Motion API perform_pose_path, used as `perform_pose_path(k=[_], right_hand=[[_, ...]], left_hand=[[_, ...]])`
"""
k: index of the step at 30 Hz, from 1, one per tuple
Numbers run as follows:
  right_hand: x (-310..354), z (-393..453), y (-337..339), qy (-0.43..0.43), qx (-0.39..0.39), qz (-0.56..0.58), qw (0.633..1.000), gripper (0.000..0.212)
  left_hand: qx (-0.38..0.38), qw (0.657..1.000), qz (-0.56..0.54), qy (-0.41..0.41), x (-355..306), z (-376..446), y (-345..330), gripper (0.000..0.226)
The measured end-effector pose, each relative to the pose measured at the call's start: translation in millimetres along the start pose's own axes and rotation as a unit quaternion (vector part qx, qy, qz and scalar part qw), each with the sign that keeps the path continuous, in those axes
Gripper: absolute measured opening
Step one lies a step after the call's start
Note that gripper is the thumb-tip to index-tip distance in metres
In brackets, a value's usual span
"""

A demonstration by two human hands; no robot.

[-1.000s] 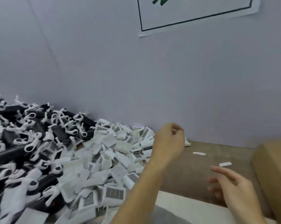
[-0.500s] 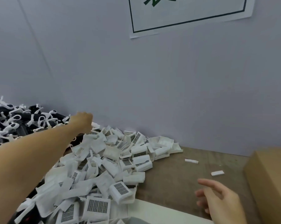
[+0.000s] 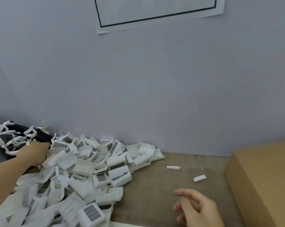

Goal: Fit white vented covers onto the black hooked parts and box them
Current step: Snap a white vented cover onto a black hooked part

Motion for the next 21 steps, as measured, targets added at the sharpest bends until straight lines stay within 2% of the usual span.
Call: perform_pose_path(k=[3,8,11,13,15,17,18,19,21], right_hand=[[-0.8,1.2,1.0,-0.002,-0.004,-0.003,1.000,0.032],[-0.4,-0.9,1.4,-0.005,-0.002,-0.010,1.000,0.032],[1.6,-2.8,2.4,-0.006,-0.009,-0.010,1.000,0.032],[2.2,-3.0,2.8,-0.013,-0.007,0.003,1.000,0.032],[1.7,-2.9,4.1,-0.022,-0.008,0.021,1.000,0.031],[1.5,-3.7,4.4,-0.024,-0.010,0.028,0.999,0.029],[1.8,-4.7,4.1,-0.025,-0.010,0.027,0.999,0.028],[2.3,-5.7,3.5,-0.026,-0.010,0.025,0.999,0.027],[3.2,-7.7,3.8,-0.026,-0.013,0.030,0.999,0.026]], left_hand=[[-0.002,1.000,-0.013,-0.024,-2.0,-1.9,10.4,0.015],[0.006,0.995,-0.095,-0.031,-9.5,-14.6,59.2,0.040],[-0.035,0.986,-0.164,-0.021,-12.4,-35.8,104.2,0.020],[-0.069,0.978,-0.199,-0.004,-15.7,-53.8,132.5,0.020],[-0.088,0.956,-0.281,0.002,-28.6,-74.3,154.4,0.021],[-0.076,0.904,-0.421,0.008,-51.8,-99.8,165.1,0.025],[-0.066,0.864,-0.499,0.014,-66.9,-114.5,167.2,0.026],[-0.046,0.812,-0.582,0.022,-83.7,-131.2,166.8,0.025],[0.018,0.676,-0.736,0.026,-127.9,-167.6,161.8,0.021]])
Point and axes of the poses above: each hand's wrist, its own z-axis towards the middle knuckle, its own y-axis out of the back of the hand, x = y × z, the point moved 8 cm from there along z, towards the middle knuckle, and after that the axes turned 4 degrees about -z, right-handed, at the moved point
